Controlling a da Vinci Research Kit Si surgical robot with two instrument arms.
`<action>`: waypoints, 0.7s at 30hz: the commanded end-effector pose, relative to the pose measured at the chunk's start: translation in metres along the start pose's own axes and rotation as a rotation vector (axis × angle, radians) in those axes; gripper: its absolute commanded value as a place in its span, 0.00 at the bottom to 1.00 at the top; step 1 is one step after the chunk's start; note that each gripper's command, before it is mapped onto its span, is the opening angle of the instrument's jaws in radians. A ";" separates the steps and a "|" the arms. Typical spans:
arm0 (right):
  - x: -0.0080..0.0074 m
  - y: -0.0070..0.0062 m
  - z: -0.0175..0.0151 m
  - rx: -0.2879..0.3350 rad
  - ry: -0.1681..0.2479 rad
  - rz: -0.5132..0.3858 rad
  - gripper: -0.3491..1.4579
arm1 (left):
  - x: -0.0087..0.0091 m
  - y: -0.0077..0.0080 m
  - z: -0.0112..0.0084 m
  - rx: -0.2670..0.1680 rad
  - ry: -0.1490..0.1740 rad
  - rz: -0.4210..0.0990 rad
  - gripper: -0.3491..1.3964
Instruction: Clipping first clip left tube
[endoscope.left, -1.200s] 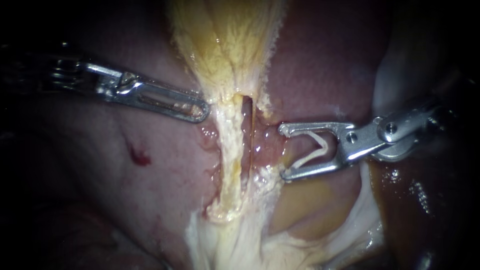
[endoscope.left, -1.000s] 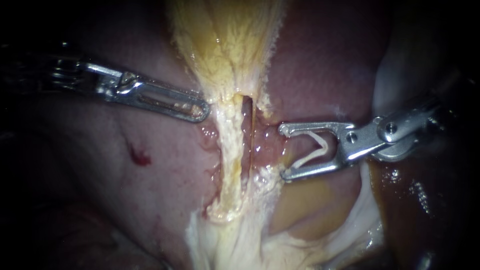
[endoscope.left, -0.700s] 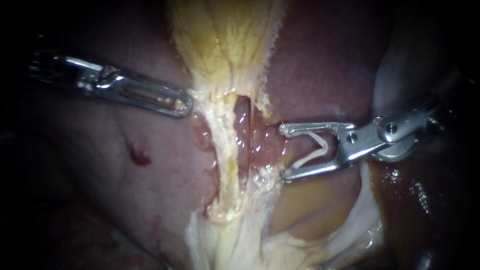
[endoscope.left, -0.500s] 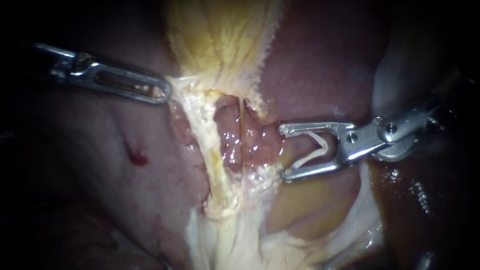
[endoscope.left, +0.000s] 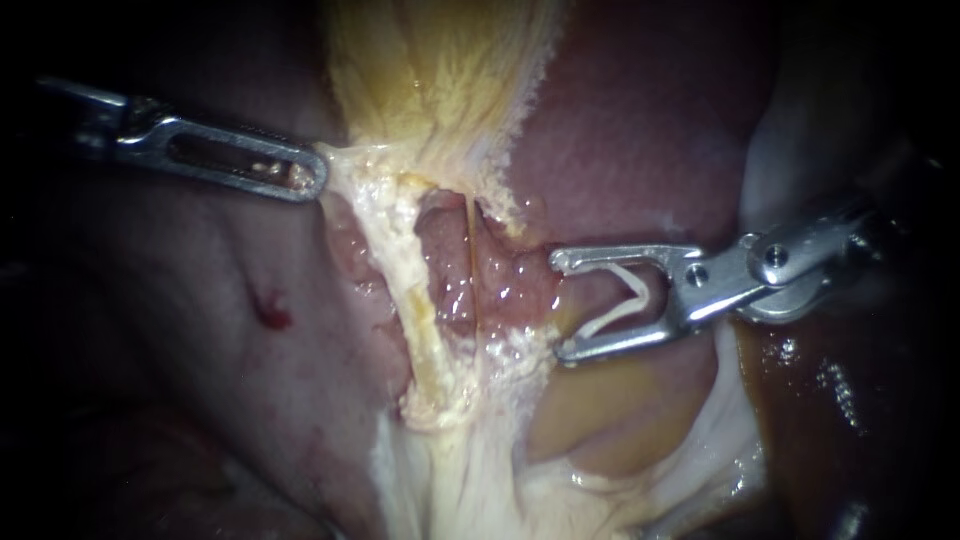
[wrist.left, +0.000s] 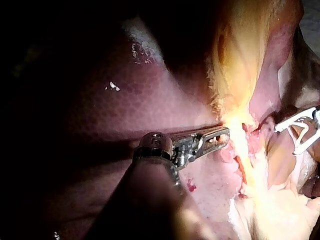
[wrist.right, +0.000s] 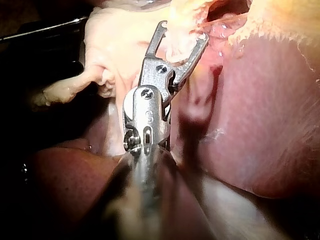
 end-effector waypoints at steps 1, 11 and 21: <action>0.0000 -0.0001 0.0002 0.000 0.002 0.011 0.47 | 0.0000 0.0000 0.0000 -0.001 0.000 0.000 0.00; 0.0006 -0.0004 0.0035 0.019 0.014 0.104 0.47 | 0.0000 -0.0002 0.0003 -0.006 -0.003 -0.001 0.00; -0.0004 0.0004 0.0077 0.038 0.024 0.199 0.47 | 0.0000 -0.0006 0.0004 -0.003 -0.001 -0.002 0.00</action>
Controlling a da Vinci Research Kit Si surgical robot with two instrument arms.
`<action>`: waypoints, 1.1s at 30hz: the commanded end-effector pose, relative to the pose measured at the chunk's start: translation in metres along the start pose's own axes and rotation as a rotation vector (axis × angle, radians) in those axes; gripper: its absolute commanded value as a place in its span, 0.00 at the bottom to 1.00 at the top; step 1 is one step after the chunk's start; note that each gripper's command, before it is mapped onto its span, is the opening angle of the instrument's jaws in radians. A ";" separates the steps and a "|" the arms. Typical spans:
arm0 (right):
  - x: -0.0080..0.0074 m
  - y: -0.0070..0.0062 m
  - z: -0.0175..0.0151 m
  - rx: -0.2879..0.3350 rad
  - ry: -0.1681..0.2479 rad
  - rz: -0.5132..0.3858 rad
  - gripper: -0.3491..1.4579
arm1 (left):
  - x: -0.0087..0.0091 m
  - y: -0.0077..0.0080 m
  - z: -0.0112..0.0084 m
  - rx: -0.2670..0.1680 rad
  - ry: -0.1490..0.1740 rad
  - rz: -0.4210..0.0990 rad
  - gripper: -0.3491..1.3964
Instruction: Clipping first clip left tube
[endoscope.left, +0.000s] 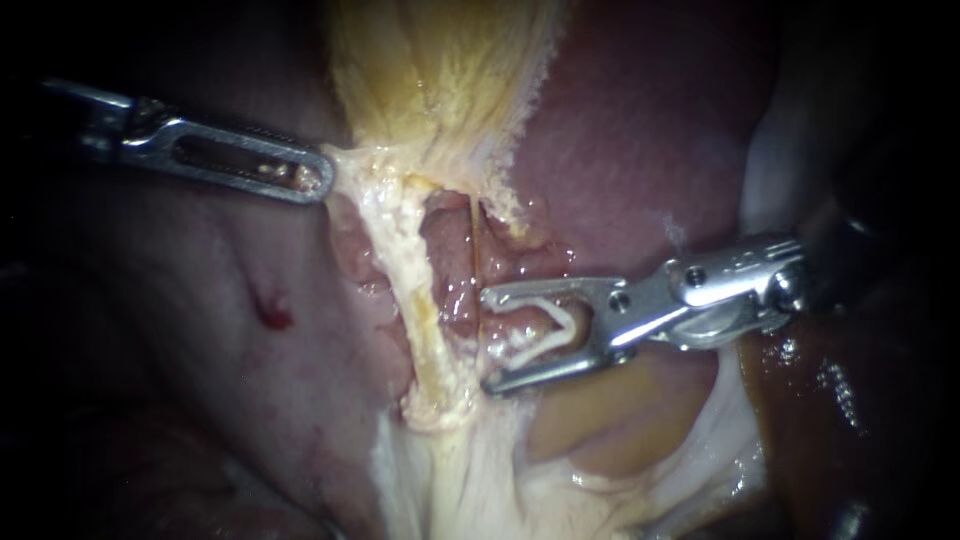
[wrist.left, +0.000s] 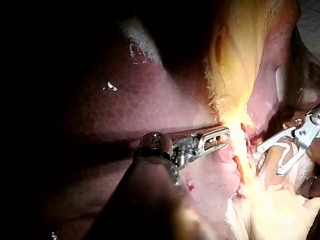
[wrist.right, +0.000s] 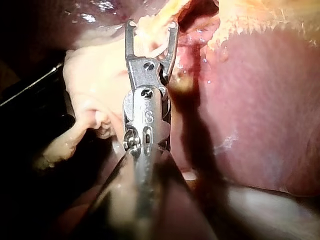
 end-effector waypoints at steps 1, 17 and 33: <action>-0.0002 0.0003 0.0004 0.001 0.001 0.017 0.47 | 0.0000 -0.0002 -0.0001 0.000 0.001 0.000 0.00; -0.0022 0.0034 0.0017 -0.010 0.001 0.076 0.47 | 0.0001 -0.0012 0.0002 0.006 0.005 -0.008 0.00; -0.0018 0.0035 0.0033 0.022 0.032 0.087 0.47 | 0.0000 -0.0015 0.0004 0.007 0.005 -0.009 0.00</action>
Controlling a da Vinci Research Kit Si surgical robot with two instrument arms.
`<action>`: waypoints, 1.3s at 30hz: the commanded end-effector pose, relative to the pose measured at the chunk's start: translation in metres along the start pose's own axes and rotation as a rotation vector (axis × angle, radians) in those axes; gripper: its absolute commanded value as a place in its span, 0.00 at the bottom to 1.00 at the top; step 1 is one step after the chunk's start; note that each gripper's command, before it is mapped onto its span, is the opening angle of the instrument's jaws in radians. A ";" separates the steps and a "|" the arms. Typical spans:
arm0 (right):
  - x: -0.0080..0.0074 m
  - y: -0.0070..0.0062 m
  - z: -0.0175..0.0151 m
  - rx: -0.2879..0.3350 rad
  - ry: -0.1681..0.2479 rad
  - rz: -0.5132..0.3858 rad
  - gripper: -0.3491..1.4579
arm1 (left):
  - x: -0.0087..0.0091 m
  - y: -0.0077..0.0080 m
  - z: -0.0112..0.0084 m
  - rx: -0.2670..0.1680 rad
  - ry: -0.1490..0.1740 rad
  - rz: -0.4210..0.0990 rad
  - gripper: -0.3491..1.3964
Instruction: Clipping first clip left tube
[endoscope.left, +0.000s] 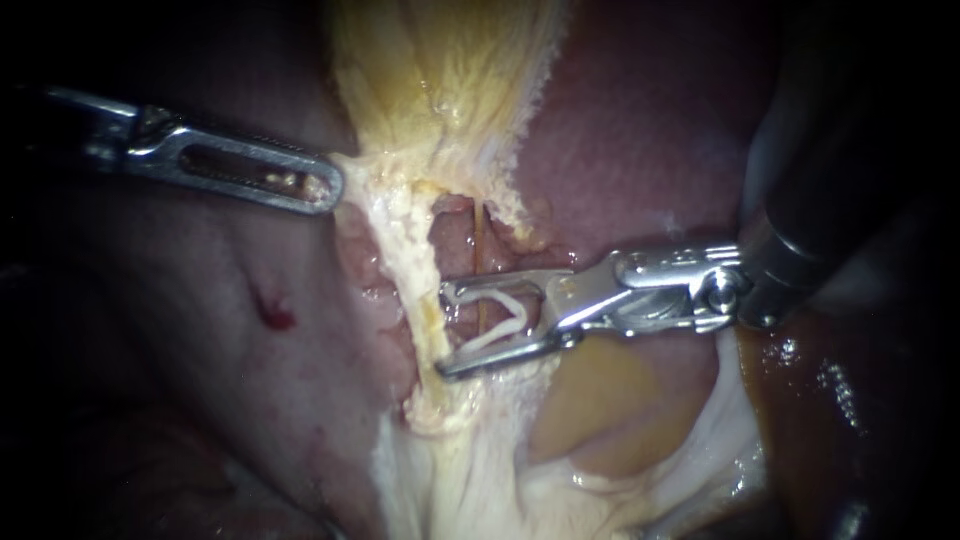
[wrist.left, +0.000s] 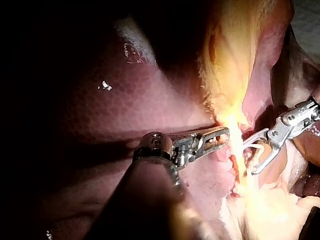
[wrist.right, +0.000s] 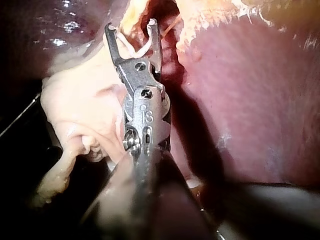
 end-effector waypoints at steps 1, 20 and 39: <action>0.0000 -0.0001 0.0002 0.008 0.005 0.004 0.47 | 0.0000 0.0000 0.0000 0.001 0.001 0.000 0.00; 0.0021 -0.0022 0.0036 0.126 0.085 -0.007 0.47 | -0.0002 -0.0002 0.0005 -0.001 -0.001 0.005 0.00; 0.0010 -0.0020 0.0065 0.201 0.109 0.018 0.47 | -0.0006 -0.0004 0.0015 0.002 0.001 0.002 0.00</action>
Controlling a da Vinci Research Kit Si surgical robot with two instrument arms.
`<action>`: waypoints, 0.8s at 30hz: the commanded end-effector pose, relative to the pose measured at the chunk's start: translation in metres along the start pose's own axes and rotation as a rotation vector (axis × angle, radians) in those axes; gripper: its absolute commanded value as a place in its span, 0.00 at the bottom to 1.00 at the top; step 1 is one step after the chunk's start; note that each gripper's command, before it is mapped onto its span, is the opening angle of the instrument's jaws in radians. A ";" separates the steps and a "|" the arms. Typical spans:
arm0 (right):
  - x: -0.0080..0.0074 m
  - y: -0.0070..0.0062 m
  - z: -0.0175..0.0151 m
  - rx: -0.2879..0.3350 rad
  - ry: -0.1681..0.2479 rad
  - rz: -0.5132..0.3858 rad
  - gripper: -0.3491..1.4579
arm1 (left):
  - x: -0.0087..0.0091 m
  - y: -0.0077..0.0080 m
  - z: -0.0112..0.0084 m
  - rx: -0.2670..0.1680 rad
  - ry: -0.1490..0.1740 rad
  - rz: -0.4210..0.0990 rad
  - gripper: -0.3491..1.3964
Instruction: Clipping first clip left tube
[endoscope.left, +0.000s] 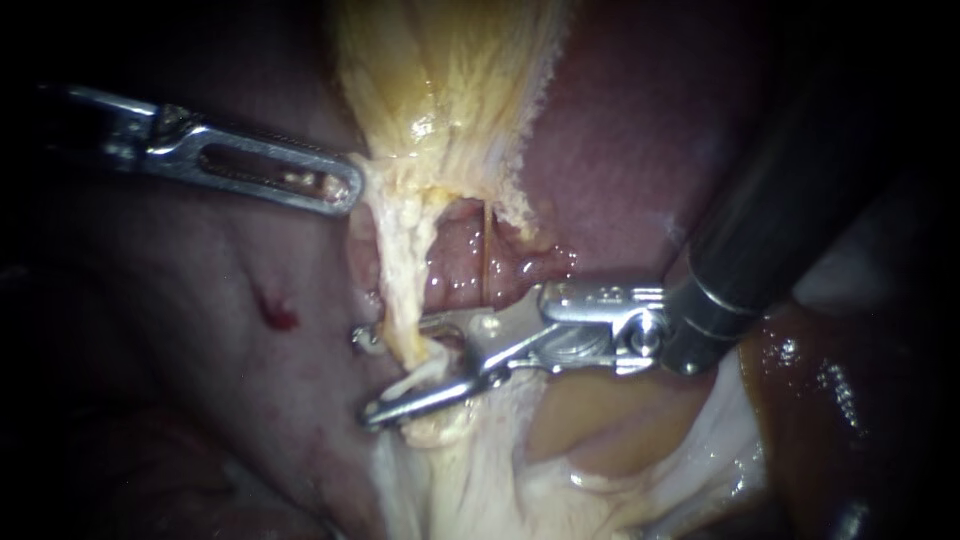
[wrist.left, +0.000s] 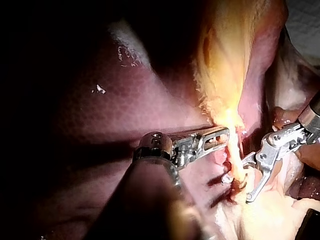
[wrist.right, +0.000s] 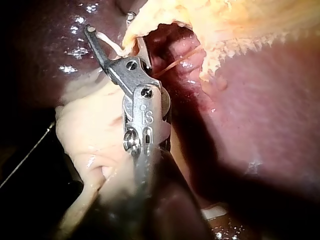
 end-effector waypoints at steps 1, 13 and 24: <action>0.0000 0.0000 0.0000 -0.001 -0.001 -0.001 0.47 | 0.0000 0.0000 0.0000 0.001 0.000 0.000 0.00; -0.0005 -0.0005 -0.0004 0.008 -0.001 0.001 0.47 | 0.0000 0.0001 -0.0001 0.002 0.001 0.000 0.00; -0.0005 -0.0011 -0.0009 0.024 0.019 0.005 0.47 | 0.0000 0.0003 -0.0002 0.003 0.002 0.001 0.00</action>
